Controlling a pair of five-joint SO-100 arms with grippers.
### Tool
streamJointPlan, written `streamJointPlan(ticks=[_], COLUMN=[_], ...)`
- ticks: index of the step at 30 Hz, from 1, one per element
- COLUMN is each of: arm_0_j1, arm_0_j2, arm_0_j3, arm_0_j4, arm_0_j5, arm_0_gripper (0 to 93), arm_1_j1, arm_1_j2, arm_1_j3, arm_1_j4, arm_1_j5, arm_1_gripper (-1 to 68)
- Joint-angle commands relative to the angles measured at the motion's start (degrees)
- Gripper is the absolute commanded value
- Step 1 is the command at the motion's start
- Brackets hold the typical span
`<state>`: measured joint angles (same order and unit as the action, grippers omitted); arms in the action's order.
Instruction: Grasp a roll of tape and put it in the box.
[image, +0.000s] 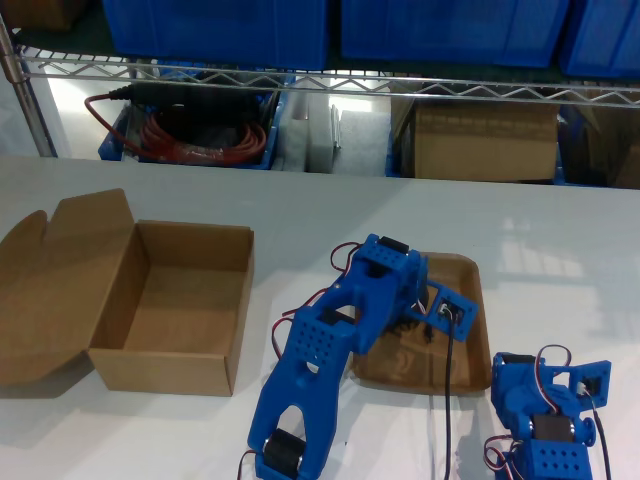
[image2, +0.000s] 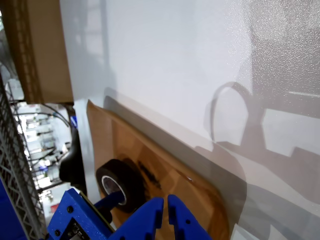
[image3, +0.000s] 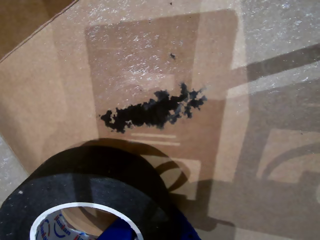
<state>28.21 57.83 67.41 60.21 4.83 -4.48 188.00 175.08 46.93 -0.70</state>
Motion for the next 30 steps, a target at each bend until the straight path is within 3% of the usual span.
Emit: streamJointPlan(ticks=[1,8,22,26,30], arm_0_j1=[-0.4,-10.0,-47.7,-54.1,-56.8], arm_0_j2=[5.2,21.9,52.6,52.8,51.7], arm_0_j3=[-1.3,4.3,25.8,27.2,27.7], arm_0_j4=[0.0,0.4,0.4,1.4,2.7], arm_0_j5=[0.8,3.3,2.3,1.7,1.5], arm_0_gripper=[-0.1,-0.1,-0.1,-0.1,-0.1], arm_1_j1=[-0.2,-0.2,-0.2,-0.2,-0.2], arm_1_j2=[0.4,0.4,0.4,0.4,0.4], arm_1_j3=[0.8,0.8,0.8,0.8,0.8], arm_1_j4=[-0.3,-0.3,-0.3,-0.3,-0.3], arm_1_j5=[0.2,0.2,0.2,0.2,0.2], arm_1_gripper=[0.3,0.3,0.3,0.3,0.3])
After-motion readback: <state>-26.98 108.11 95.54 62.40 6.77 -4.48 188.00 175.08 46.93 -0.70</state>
